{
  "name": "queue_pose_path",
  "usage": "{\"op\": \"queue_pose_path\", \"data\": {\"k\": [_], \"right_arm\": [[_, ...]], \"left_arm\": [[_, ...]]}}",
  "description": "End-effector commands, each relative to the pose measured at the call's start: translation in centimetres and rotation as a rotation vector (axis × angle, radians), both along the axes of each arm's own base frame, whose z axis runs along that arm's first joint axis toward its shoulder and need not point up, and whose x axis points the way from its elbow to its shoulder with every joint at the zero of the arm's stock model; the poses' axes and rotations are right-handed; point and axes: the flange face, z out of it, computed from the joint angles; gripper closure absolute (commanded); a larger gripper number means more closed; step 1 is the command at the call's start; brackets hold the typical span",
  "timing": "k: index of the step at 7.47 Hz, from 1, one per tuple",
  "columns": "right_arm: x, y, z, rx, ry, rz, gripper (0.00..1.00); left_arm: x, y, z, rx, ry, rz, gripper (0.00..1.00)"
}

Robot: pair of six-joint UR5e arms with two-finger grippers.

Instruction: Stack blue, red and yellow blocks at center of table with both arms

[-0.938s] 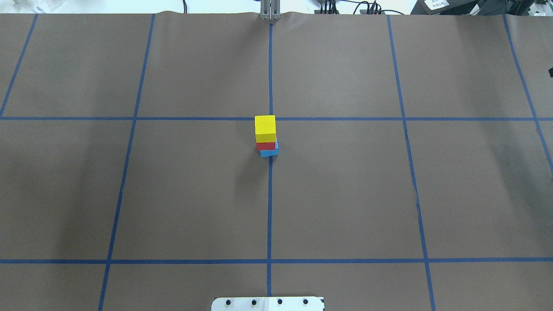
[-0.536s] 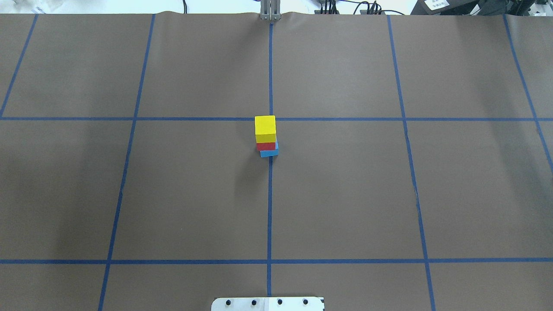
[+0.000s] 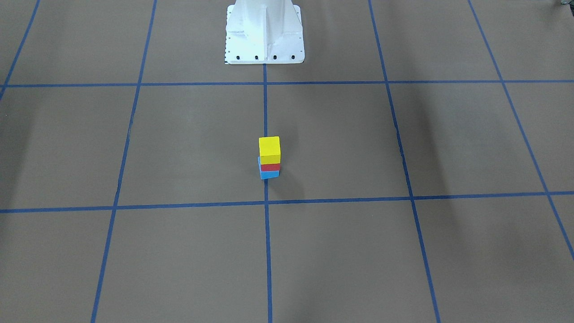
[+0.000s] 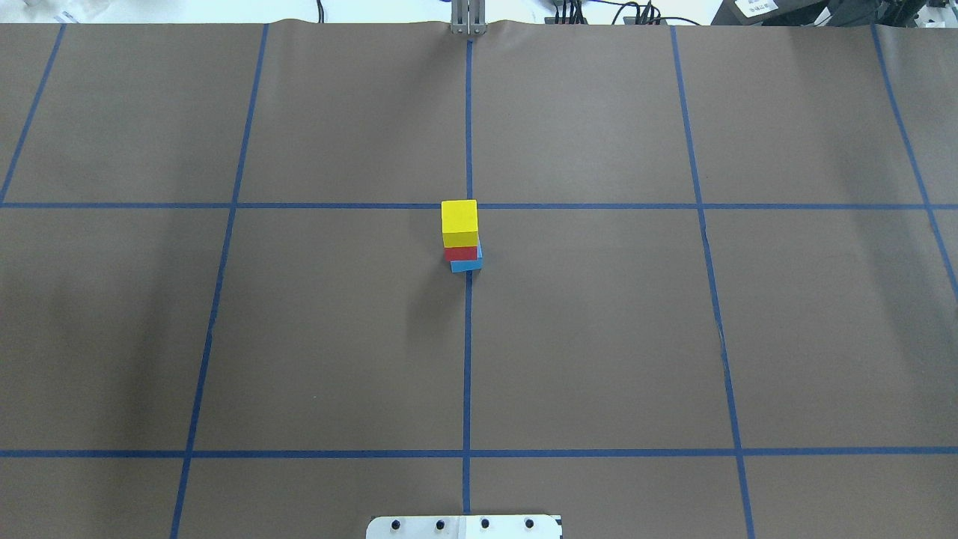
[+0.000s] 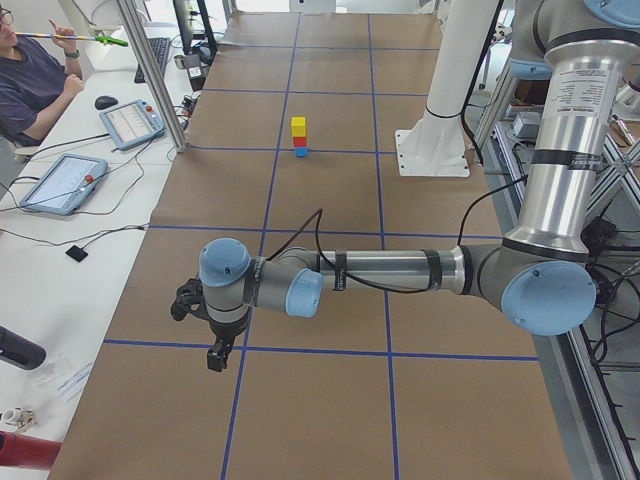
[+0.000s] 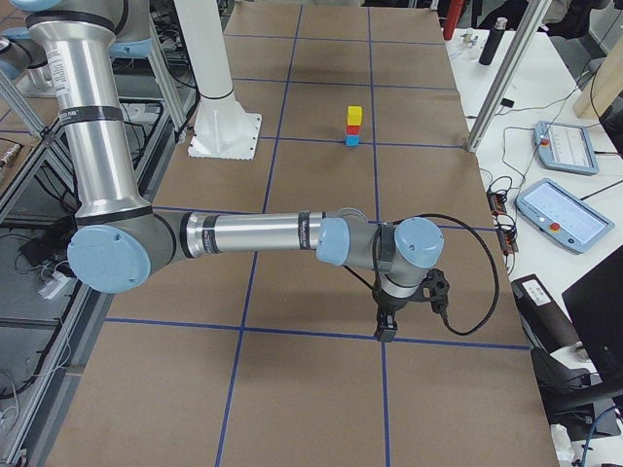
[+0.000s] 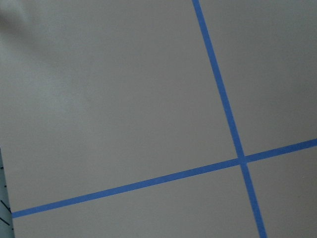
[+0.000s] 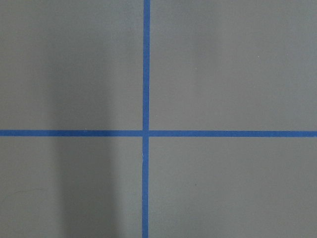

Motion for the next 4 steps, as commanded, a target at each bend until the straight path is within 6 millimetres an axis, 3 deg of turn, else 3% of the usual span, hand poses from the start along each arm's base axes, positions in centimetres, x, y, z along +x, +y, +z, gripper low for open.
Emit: {"op": "queue_pose_path", "data": {"k": [1,4], "right_arm": [[0.04,0.16,0.03,-0.003,-0.004,0.004,0.00],[0.13,0.02,-0.14,-0.002,0.007,0.006,0.00]], "left_arm": [[1.09,0.43,-0.31,-0.030,0.015,-0.021,0.00],[0.99,0.51,-0.03,-0.028,0.013,-0.018,0.00]]}}
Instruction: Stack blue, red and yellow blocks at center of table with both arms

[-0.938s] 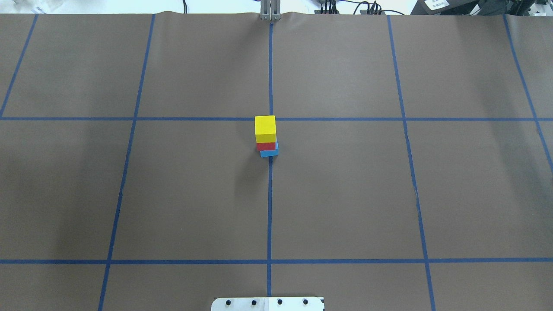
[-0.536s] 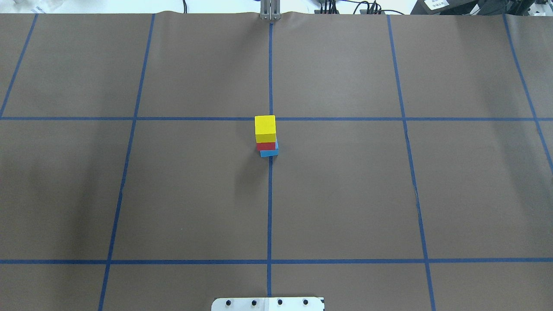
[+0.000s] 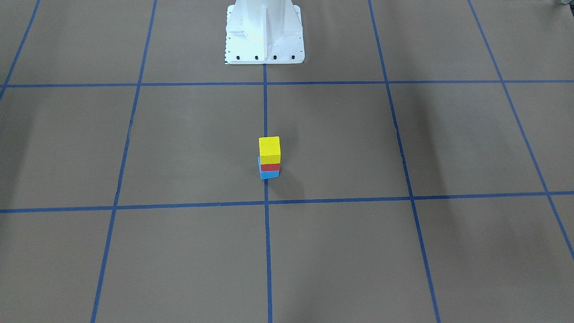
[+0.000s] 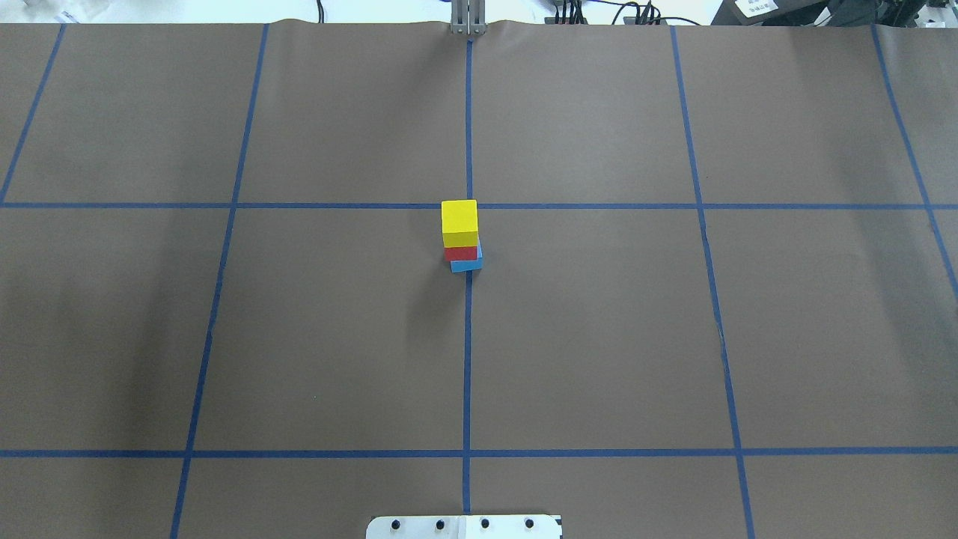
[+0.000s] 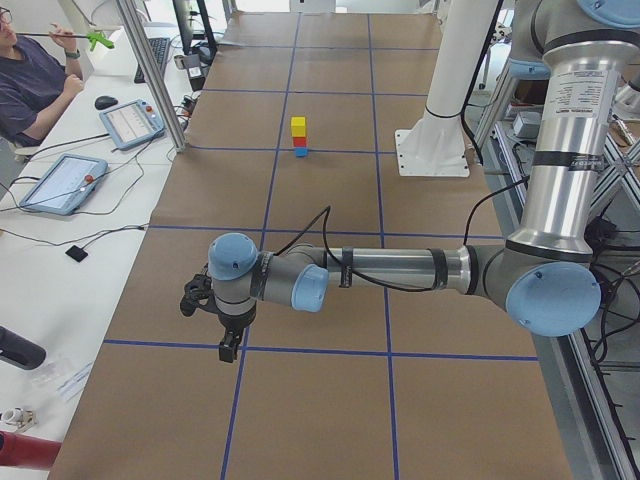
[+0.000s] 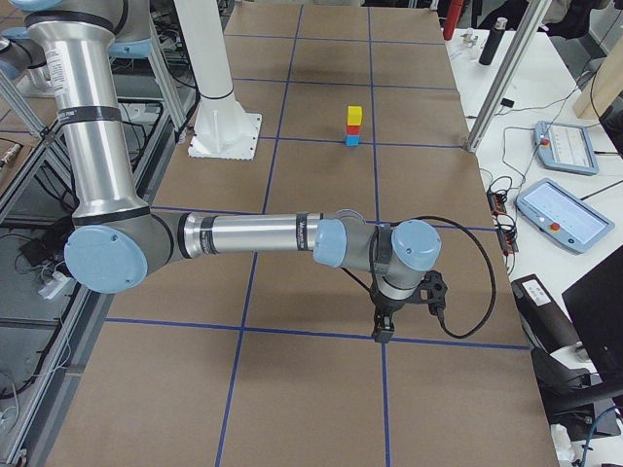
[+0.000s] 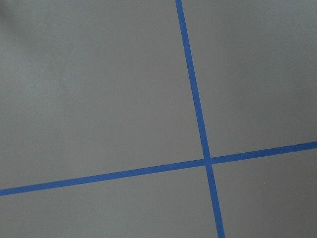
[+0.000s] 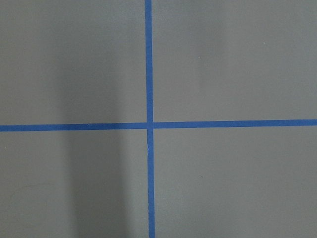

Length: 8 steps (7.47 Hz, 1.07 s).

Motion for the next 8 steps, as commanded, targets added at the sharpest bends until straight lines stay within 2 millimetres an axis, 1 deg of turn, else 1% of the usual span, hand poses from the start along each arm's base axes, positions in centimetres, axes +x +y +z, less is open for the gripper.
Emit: {"op": "queue_pose_path", "data": {"k": [1,4,5,6,7,8], "right_arm": [[0.0,0.0,-0.1,0.000,0.002,0.002,0.00],[0.0,0.1,-0.1,0.002,0.001,0.002,0.00],[-0.1,1.7,0.2,0.000,0.001,0.002,0.00],[-0.1,3.7,-0.4,0.017,0.001,0.002,0.00],[-0.2,4.1,-0.9,0.028,0.000,0.002,0.00],[-0.1,4.0,-0.8,0.028,0.003,0.002,0.00]], "left_arm": [[0.0,0.0,-0.1,0.007,0.001,0.002,0.00],[0.1,0.0,-0.1,0.010,0.002,0.005,0.00],[0.0,0.1,0.0,0.007,0.000,0.004,0.00],[0.1,0.0,0.0,0.007,0.000,0.005,0.00],[0.1,0.0,0.0,0.005,0.000,0.005,0.00],[0.0,0.0,0.0,0.007,0.000,0.004,0.00]]}}
